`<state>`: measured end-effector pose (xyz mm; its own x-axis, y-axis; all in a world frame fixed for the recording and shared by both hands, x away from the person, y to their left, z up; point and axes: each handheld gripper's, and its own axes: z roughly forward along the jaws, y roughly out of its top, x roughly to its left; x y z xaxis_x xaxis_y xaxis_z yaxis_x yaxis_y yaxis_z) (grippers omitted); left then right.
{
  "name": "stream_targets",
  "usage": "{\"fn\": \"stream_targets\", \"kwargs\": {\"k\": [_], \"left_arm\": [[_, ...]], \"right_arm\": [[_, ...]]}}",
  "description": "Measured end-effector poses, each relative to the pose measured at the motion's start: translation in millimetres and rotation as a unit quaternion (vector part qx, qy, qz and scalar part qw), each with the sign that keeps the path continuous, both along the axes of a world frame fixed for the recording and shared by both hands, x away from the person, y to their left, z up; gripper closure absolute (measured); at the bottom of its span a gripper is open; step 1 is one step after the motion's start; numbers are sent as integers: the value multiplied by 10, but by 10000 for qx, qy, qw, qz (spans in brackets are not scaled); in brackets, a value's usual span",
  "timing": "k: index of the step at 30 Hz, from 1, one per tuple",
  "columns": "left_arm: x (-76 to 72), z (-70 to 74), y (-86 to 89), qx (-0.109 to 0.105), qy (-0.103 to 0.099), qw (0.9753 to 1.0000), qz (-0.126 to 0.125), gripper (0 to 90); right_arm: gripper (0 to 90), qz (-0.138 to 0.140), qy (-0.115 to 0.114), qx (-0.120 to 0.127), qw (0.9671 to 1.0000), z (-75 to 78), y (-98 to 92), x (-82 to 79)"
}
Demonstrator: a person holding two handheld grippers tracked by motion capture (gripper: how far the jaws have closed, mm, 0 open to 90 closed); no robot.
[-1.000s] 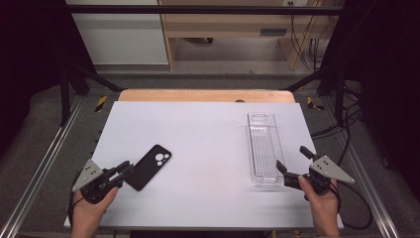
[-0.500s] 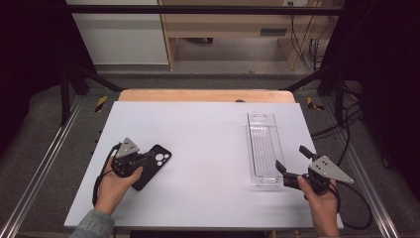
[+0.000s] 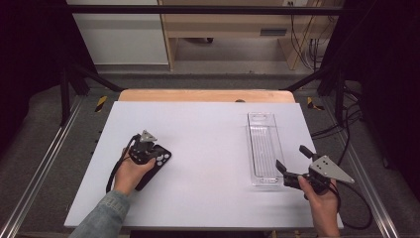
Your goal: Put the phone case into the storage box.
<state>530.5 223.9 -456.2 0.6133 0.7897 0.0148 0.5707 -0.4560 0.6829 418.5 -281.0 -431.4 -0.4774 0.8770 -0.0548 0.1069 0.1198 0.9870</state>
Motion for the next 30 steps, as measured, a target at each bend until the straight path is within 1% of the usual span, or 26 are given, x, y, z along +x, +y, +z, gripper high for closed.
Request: {"fn": "stream_targets", "kwargs": {"k": [6, 8, 14, 18, 20, 26, 27, 29, 30], "left_arm": [[21, -52, -63, 86, 83, 9999, -91, 900], [20, -70, -87, 110, 103, 9998, -87, 900], [26, -93, -119, 91, 123, 9998, -114, 900], [28, -115, -146, 136, 140, 9997, -170, 900], [26, -119, -160, 95, 139, 9997, -184, 900], [-31, -114, -250, 82, 163, 9990, -415, 900], [-42, -114, -265, 62, 191, 9988, -452, 900], [-69, -123, -305, -87, 293, 9982, -521, 900], [-89, -126, -337, -37, 269, 9980, -571, 900]], "right_arm": [[53, 5, 1, 6, 10000, -2, -6, 4], [53, 14, 12, -9, 10000, -2, -1, 4], [53, 16, 6, -10, 10000, 0, -1, 1], [53, 21, 13, -9, 10000, -3, -2, 4], [54, 29, 15, -13, 10000, -3, 0, 5], [54, 30, 18, -4, 10000, -3, -1, 6], [54, 33, 18, -5, 10000, -3, -1, 6], [54, 36, 21, -7, 10000, -4, 2, 5], [55, 39, 19, -12, 10000, -4, 3, 6]]}}
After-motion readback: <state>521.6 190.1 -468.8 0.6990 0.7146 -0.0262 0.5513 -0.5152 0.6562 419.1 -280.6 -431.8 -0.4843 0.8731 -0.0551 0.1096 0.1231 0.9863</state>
